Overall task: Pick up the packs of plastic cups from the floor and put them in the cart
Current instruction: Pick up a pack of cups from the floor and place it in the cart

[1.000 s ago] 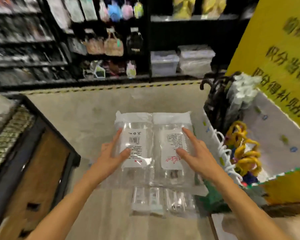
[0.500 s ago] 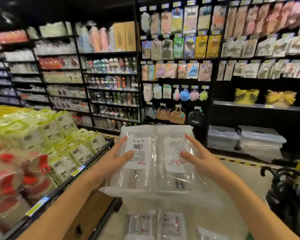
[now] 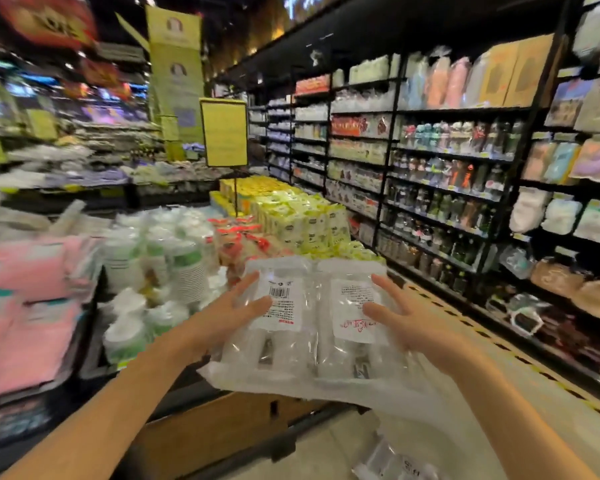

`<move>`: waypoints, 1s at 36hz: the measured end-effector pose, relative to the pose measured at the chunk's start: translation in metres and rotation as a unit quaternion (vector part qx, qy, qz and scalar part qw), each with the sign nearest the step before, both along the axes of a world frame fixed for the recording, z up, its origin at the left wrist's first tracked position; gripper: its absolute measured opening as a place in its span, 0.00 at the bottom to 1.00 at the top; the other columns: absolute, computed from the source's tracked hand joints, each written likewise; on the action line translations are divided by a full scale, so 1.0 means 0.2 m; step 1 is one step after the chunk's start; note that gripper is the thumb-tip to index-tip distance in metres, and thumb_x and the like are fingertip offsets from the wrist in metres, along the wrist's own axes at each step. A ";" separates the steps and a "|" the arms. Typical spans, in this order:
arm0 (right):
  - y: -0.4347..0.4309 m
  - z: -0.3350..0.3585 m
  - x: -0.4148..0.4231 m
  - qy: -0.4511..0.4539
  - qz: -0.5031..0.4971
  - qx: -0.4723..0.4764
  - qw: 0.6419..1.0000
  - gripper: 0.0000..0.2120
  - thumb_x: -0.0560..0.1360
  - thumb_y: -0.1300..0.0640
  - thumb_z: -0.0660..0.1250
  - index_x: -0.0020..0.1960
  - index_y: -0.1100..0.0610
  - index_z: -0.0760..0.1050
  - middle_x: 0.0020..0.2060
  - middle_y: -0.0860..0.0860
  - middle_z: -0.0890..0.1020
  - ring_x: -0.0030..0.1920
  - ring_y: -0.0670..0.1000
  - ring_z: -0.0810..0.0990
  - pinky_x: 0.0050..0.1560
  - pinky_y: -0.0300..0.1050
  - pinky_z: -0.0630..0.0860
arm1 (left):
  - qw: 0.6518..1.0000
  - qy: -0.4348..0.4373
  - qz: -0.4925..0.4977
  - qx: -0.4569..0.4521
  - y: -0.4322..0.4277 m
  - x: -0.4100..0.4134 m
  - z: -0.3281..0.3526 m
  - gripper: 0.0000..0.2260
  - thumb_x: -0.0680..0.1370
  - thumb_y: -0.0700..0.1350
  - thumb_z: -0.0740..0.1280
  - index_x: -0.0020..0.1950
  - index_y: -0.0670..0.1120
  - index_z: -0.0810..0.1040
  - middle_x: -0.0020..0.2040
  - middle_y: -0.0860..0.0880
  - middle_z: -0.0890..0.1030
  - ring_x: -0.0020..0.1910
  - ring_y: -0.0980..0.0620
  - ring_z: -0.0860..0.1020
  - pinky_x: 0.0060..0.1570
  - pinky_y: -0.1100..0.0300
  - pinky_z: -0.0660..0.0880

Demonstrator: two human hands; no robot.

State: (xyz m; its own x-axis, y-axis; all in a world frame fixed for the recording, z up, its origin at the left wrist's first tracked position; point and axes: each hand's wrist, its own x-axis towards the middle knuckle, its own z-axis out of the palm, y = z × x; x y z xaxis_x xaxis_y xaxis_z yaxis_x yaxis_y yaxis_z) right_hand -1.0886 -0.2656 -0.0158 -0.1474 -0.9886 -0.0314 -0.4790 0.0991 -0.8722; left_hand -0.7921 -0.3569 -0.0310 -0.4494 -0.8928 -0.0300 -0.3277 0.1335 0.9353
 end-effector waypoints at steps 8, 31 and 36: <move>-0.29 -0.04 0.64 0.007 0.161 -0.018 0.987 0.32 0.74 0.36 0.67 0.75 0.33 0.59 0.78 0.40 0.57 0.76 0.48 0.58 0.65 0.45 0.62 | 0.989 0.011 0.146 0.018 0.15 0.77 -0.05 0.39 0.66 0.71 0.71 0.74 0.70 0.57 0.76 0.61 0.61 0.73 0.54 0.65 0.71 0.54 0.64; -0.59 -0.26 3.14 -0.017 0.516 0.040 0.855 0.30 0.75 0.41 0.68 0.74 0.32 0.60 0.69 0.42 0.71 0.52 0.35 0.79 0.45 0.34 0.75 | 0.854 -0.010 0.519 0.025 1.00 2.79 -0.22 0.33 0.75 0.62 0.68 0.76 0.65 0.56 0.73 0.60 0.66 0.67 0.54 0.71 0.65 0.57 0.71; -0.66 -0.33 3.57 0.012 0.584 0.003 0.812 0.31 0.70 0.33 0.69 0.70 0.26 0.61 0.73 0.38 0.63 0.71 0.48 0.69 0.72 0.55 0.66 | 0.809 -0.005 0.588 0.031 1.08 3.03 -0.26 0.28 0.77 0.57 0.68 0.73 0.64 0.57 0.60 0.63 0.73 0.53 0.63 0.77 0.49 0.64 0.76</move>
